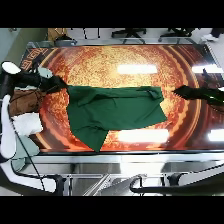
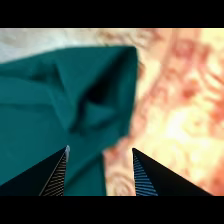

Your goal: Fold the shirts.

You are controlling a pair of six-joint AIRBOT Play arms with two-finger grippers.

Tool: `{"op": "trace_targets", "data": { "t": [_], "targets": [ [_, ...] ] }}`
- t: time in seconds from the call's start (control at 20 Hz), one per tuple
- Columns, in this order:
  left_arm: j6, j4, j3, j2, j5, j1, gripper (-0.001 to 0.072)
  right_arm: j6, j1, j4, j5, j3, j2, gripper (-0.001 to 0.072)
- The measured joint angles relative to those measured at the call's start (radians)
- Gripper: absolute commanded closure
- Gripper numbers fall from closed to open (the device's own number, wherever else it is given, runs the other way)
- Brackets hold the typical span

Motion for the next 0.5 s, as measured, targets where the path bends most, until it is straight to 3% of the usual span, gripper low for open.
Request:
{"op": "trace_targets", "data": {
  "t": [0.2, 0.5],
  "targets": [
    [-0.021, 0.071, -0.372, 0.192, 0.002, 0.053, 0.0107, 0.054, -0.057, -0.16, 0.104, -0.03, 0.018, 0.025],
    [0.016, 0.021, -0.834, 0.303, 0.232, 0.044, 0.0107, 0.062, -0.014, -0.23, 0.18, -0.061, -0.041, 0.0252]
  ]
}}
